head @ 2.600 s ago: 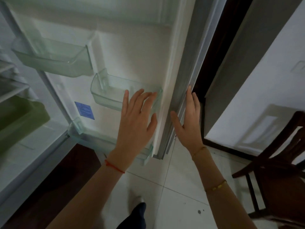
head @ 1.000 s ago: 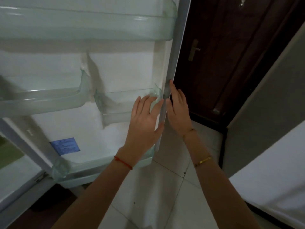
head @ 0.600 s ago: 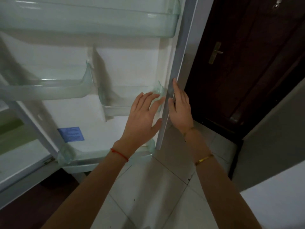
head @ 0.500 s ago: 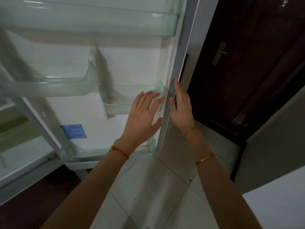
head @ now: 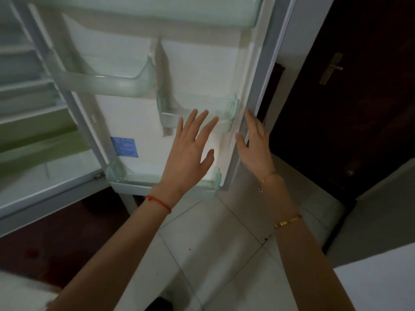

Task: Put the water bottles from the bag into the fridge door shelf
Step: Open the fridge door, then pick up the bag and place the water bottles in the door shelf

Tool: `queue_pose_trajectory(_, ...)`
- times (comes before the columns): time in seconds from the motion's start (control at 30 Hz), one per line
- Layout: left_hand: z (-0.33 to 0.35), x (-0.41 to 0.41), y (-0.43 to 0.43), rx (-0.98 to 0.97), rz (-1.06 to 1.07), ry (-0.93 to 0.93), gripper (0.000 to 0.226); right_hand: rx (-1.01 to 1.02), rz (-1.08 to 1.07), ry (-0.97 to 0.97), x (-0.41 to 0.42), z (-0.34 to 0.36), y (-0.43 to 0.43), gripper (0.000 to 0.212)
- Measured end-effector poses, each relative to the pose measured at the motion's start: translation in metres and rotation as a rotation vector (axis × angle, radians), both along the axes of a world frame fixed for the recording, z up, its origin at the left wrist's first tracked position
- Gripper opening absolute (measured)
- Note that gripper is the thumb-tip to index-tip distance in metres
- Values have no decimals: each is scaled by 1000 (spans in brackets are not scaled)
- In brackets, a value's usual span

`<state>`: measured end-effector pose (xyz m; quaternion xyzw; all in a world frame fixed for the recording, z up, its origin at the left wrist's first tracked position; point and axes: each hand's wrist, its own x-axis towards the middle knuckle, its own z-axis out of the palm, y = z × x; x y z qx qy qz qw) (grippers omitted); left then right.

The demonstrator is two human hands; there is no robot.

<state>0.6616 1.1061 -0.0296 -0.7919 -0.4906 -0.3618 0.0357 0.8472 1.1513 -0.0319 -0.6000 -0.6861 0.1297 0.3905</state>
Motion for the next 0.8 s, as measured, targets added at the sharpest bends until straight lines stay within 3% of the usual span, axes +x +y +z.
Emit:
queue_pose_trajectory(0.13, -15, -24, -34, -75, 43, -107, 59, -60, -10, 28, -21, -22, -34, 57)
queue_pose_trajectory(0.37, -50, -80, -99, -259, 129, -264, 62, -145, 166, 30, -70, -61, -92, 50)
queue_pose_trajectory(0.8, -98, -226, -216, -379, 367, -383, 58, -287, 442, -31, -222, -115, -172, 46)
